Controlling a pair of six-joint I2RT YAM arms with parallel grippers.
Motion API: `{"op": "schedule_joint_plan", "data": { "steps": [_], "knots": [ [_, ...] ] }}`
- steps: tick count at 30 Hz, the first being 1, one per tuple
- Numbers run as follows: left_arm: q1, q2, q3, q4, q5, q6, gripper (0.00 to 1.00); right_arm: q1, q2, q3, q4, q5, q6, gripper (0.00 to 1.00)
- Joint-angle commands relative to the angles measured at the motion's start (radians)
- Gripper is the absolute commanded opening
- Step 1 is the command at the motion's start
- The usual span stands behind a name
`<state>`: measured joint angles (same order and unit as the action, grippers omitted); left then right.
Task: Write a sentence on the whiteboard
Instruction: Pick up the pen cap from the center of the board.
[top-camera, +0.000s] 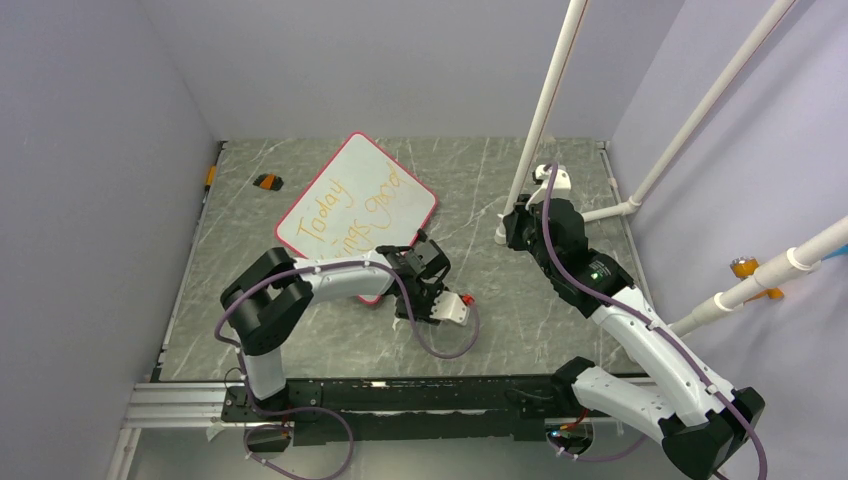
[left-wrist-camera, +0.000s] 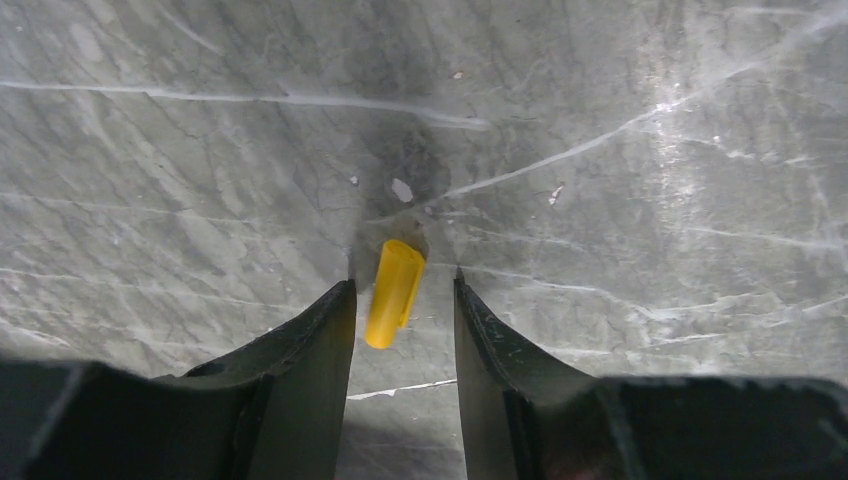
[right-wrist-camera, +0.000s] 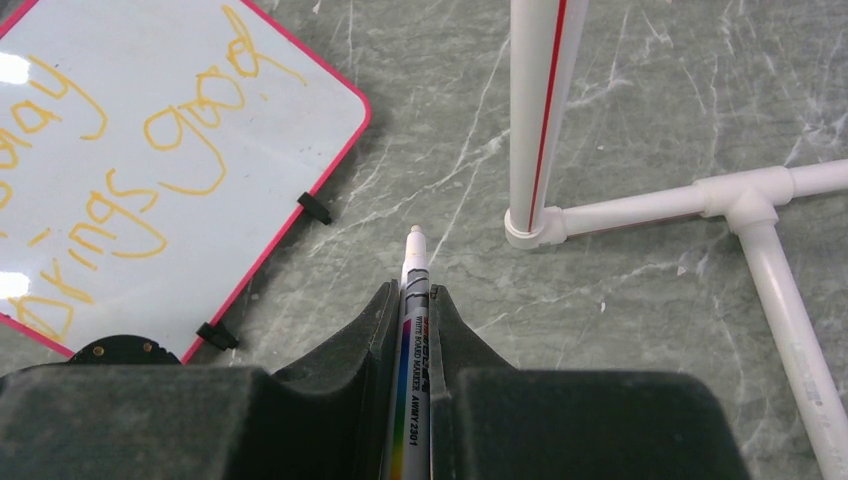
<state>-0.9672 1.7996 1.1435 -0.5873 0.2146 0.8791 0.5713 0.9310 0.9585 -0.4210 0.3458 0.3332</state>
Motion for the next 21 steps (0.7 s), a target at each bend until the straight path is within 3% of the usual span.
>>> {"op": "schedule_joint_plan", "data": {
  "steps": [1,3,6,7,15,21],
  "knots": [
    [0.011,0.026,0.034,0.009,0.040,0.033,0.43,0.001,-0.001,0.010,0.036,-0.018,0.007,0.00],
    [0.013,0.045,0.036,0.005,0.038,0.027,0.37,0.000,0.001,0.009,0.037,-0.019,0.006,0.00],
    [0.015,0.079,0.064,-0.035,0.042,0.015,0.06,0.001,0.004,0.008,0.040,-0.019,0.006,0.00],
    [0.016,0.086,0.074,-0.048,0.044,0.012,0.00,0.000,0.004,0.007,0.041,-0.020,0.006,0.00],
    [0.028,0.005,0.078,-0.026,0.122,-0.064,0.00,0.000,0.007,0.008,0.043,-0.019,0.006,0.00],
    [0.056,-0.138,0.079,0.040,0.179,-0.181,0.00,0.001,0.004,0.009,0.044,-0.025,0.011,0.00]
  ]
}}
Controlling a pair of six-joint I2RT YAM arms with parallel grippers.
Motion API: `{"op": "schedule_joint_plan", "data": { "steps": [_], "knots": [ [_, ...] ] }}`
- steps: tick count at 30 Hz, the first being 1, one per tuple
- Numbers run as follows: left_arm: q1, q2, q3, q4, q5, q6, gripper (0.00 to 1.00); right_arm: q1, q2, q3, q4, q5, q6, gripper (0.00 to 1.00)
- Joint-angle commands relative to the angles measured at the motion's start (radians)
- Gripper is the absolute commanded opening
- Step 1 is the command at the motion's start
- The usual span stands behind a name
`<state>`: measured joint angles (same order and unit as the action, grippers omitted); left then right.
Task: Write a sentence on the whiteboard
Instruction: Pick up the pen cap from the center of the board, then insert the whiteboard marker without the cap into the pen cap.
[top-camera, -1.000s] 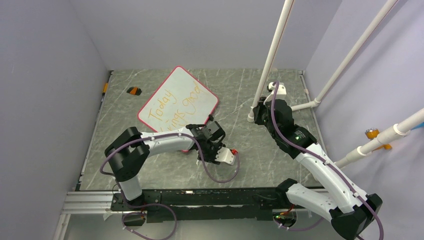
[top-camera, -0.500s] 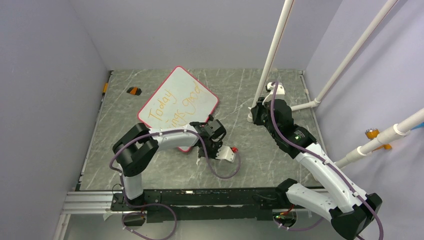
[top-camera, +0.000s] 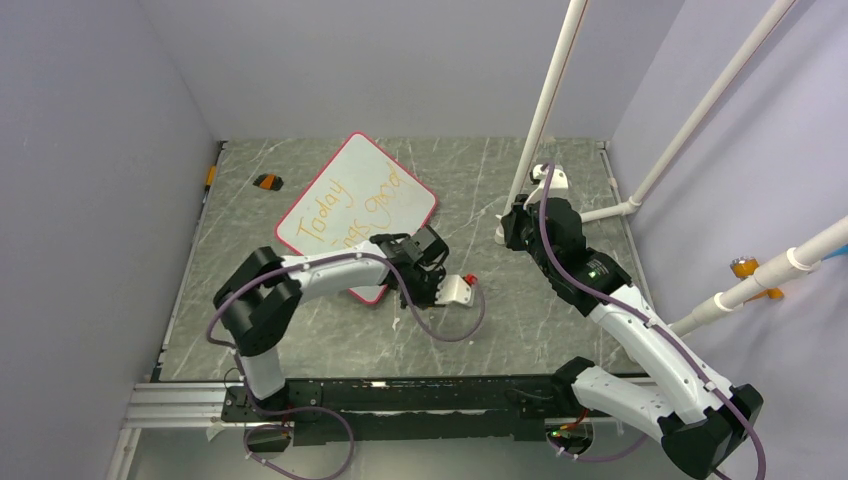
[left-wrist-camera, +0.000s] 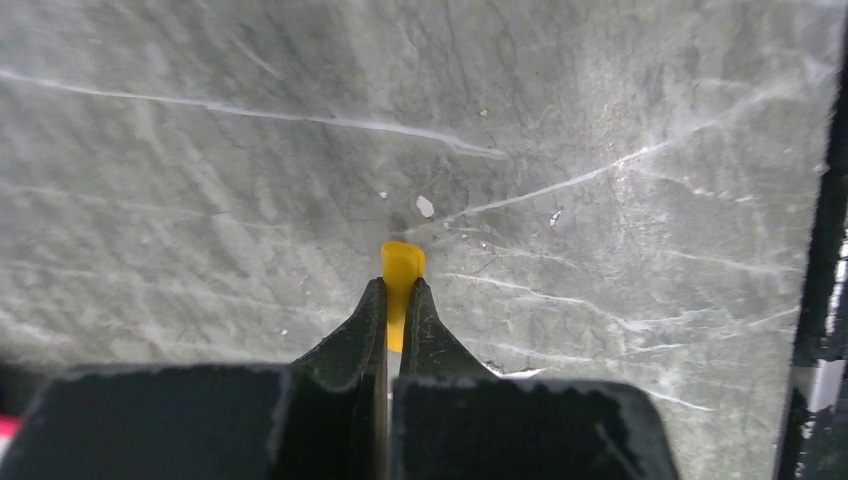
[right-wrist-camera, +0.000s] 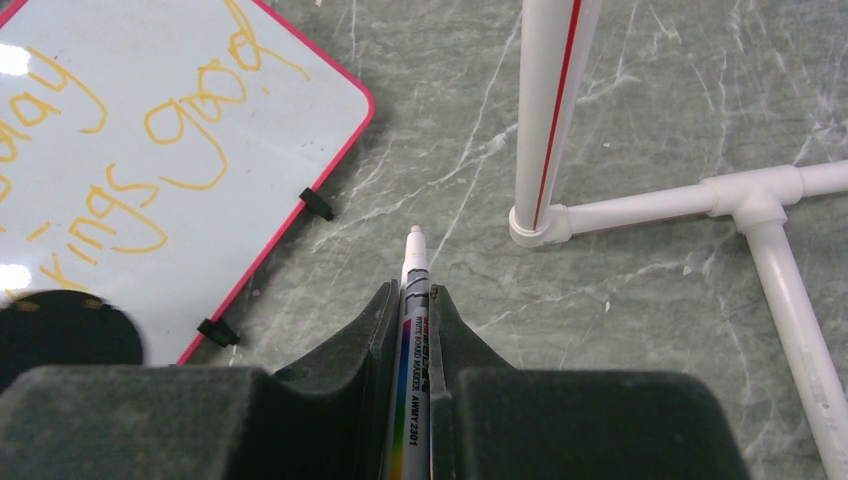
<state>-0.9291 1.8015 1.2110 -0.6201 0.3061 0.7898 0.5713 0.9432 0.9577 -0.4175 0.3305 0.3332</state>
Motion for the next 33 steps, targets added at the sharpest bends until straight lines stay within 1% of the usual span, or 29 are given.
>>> {"op": "schedule_joint_plan", "data": {
  "steps": [1,8,11,14,17,19,22,24,26,28,30,33],
  "knots": [
    [0.021,-0.165,0.008,0.089,0.092,-0.114,0.00,0.001,-0.008,0.011,0.040,-0.011,0.012,0.00],
    [0.057,-0.309,0.022,0.163,0.142,-0.256,0.00,0.001,-0.009,0.018,0.042,-0.009,0.013,0.00],
    [0.068,-0.394,-0.027,0.281,0.092,-0.357,0.00,0.000,-0.009,0.027,0.037,-0.005,0.011,0.00],
    [0.082,-0.479,-0.074,0.387,0.093,-0.439,0.00,0.001,-0.008,0.041,0.027,-0.003,0.009,0.00],
    [0.098,-0.563,-0.136,0.531,0.074,-0.536,0.00,0.002,-0.012,0.049,0.025,-0.001,0.011,0.00],
    [0.112,-0.613,-0.185,0.605,0.037,-0.604,0.00,0.001,-0.015,0.051,0.025,-0.005,0.015,0.00],
    [0.117,-0.685,-0.267,0.736,-0.102,-0.677,0.00,0.001,-0.020,0.047,0.034,-0.021,0.020,0.00],
    [0.120,-0.723,-0.291,0.766,-0.178,-0.710,0.00,0.001,-0.023,0.041,0.042,-0.031,0.027,0.00],
    [0.131,-0.748,-0.304,0.786,-0.206,-0.734,0.00,0.001,-0.026,0.037,0.046,-0.043,0.033,0.00],
    [0.161,-0.762,-0.312,0.804,-0.178,-0.777,0.00,0.000,-0.024,0.035,0.050,-0.055,0.039,0.00],
    [0.200,-0.769,-0.318,0.825,-0.125,-0.854,0.00,0.000,-0.021,0.037,0.052,-0.066,0.043,0.00],
    [0.291,-0.764,-0.333,0.874,0.027,-0.949,0.00,0.001,-0.020,0.038,0.056,-0.080,0.050,0.00]
  ]
}}
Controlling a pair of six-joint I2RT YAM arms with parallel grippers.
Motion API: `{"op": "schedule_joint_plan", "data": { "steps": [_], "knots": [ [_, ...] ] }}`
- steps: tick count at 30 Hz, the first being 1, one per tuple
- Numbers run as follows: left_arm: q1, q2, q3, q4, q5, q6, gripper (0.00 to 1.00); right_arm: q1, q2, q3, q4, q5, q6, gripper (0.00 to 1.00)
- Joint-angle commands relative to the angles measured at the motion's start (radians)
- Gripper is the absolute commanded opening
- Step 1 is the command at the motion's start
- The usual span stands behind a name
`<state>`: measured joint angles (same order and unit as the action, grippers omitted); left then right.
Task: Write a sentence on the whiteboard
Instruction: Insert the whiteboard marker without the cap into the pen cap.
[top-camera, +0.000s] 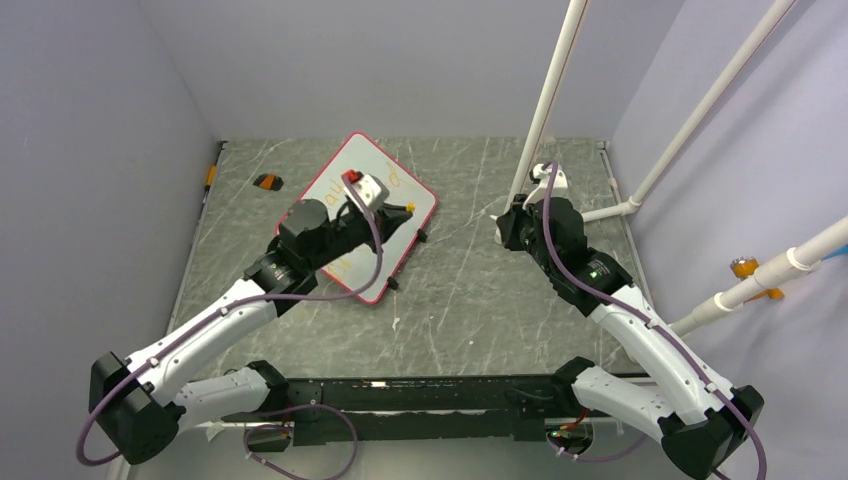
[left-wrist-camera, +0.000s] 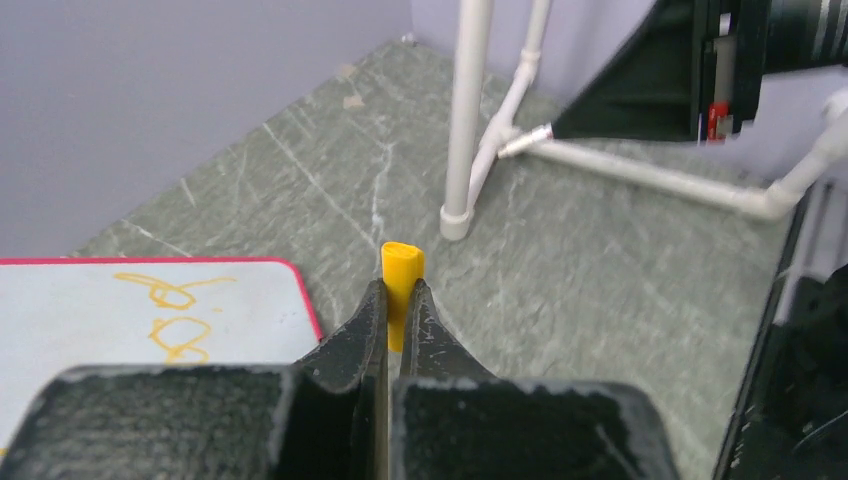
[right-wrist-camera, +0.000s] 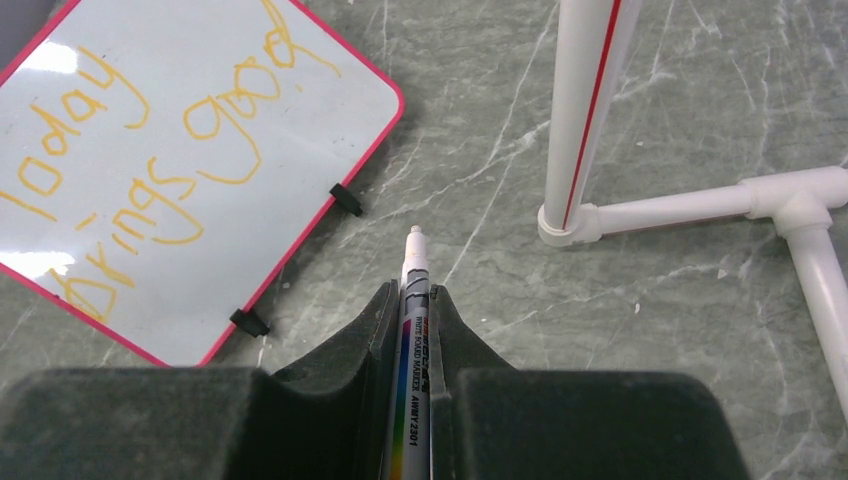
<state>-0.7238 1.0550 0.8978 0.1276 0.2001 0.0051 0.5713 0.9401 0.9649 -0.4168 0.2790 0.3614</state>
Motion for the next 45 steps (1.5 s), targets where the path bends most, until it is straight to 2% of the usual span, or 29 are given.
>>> {"op": "schedule_joint_plan", "data": {
  "steps": [1,3,6,14,24,28,33,38,45],
  "knots": [
    [0.114,-0.012,-0.027,0.155,0.188,-0.213,0.00,0.001,-0.019,0.029,0.058,-0.030,0.022,0.00],
    [0.169,0.003,-0.045,0.243,0.288,-0.314,0.00,0.000,-0.017,0.031,0.060,-0.036,0.025,0.00],
    [0.214,0.008,-0.066,0.305,0.301,-0.467,0.00,0.001,-0.023,0.027,0.069,-0.043,0.031,0.00],
    [0.228,-0.028,-0.112,0.422,0.151,-0.785,0.00,0.001,-0.048,-0.006,0.159,-0.150,0.042,0.00],
    [0.227,-0.042,-0.257,0.695,0.034,-1.184,0.00,0.000,-0.133,-0.096,0.445,-0.448,0.071,0.00],
    [0.212,-0.052,-0.262,0.654,-0.023,-1.293,0.00,0.001,-0.141,-0.130,0.553,-0.522,0.063,0.00],
    [0.150,-0.073,-0.225,0.515,-0.131,-1.394,0.00,0.001,-0.113,-0.152,0.664,-0.603,0.038,0.00],
    [0.080,-0.056,-0.209,0.496,-0.197,-1.504,0.00,0.001,-0.088,-0.178,0.788,-0.663,0.001,0.00],
    [0.011,-0.054,-0.176,0.395,-0.307,-1.593,0.00,0.002,-0.089,-0.207,0.849,-0.702,-0.061,0.00]
  ]
}}
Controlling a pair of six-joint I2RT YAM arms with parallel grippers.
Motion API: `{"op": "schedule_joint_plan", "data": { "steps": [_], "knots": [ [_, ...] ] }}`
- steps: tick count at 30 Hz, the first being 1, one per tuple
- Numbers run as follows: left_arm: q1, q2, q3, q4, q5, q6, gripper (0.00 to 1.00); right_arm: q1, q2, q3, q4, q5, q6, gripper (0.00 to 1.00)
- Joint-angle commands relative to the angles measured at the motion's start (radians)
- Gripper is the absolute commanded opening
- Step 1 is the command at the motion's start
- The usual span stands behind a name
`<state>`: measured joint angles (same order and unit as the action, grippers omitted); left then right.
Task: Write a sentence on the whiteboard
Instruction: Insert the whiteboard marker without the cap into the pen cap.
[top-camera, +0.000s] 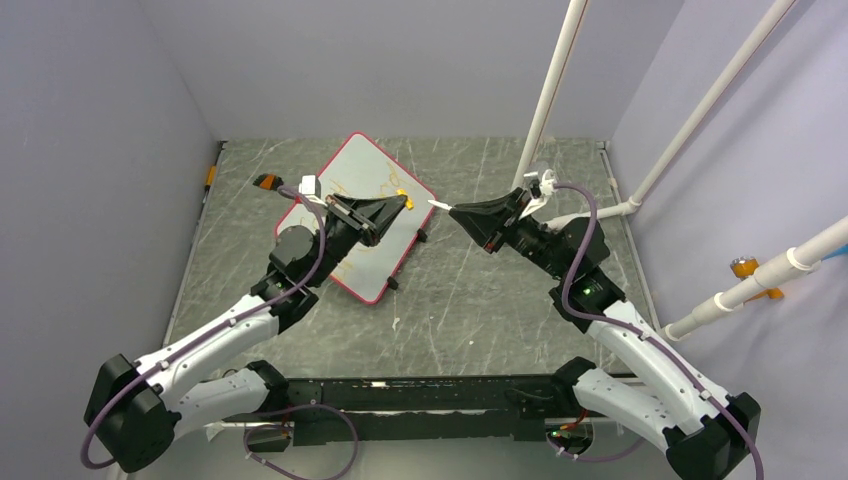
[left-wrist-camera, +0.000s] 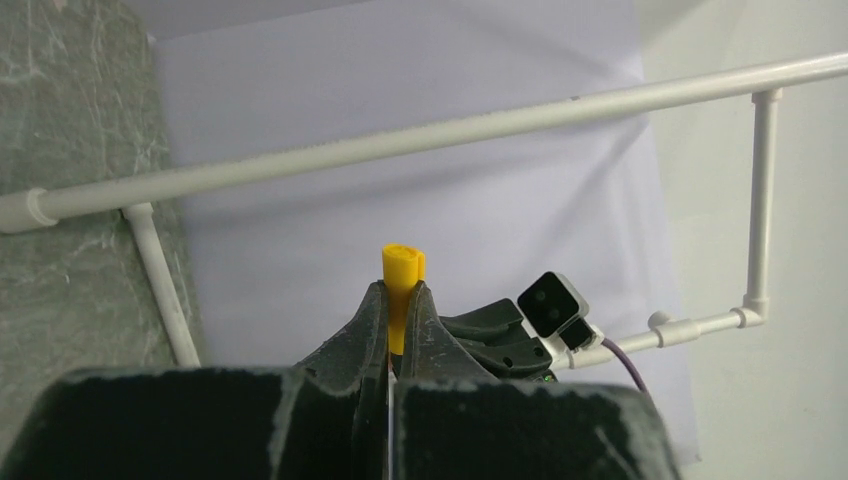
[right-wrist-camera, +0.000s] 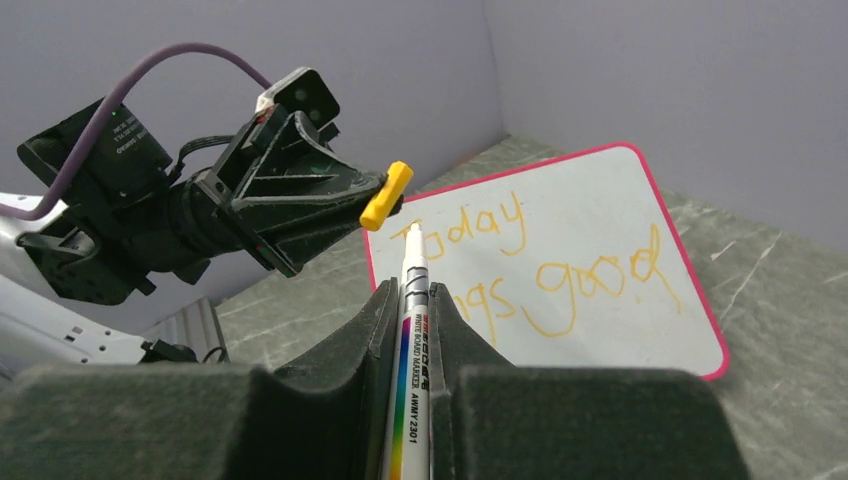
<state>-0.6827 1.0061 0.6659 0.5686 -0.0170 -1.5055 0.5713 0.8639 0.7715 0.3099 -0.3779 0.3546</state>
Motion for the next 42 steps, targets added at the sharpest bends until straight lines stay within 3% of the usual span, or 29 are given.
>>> {"op": "schedule_joint_plan", "data": {
  "steps": [1,16,42],
  "knots": [
    [-0.038,-0.005,0.060,-0.056,-0.104,-0.088,0.00,0.002,-0.015,-0.018,0.128,-0.050,-0.057,0.00],
    [-0.101,0.061,0.161,-0.235,-0.167,-0.254,0.00,0.007,-0.015,-0.016,0.115,-0.075,-0.101,0.00],
    [-0.117,0.081,0.199,-0.263,-0.189,-0.260,0.00,0.016,0.028,0.003,0.060,-0.024,-0.124,0.00]
  ]
}}
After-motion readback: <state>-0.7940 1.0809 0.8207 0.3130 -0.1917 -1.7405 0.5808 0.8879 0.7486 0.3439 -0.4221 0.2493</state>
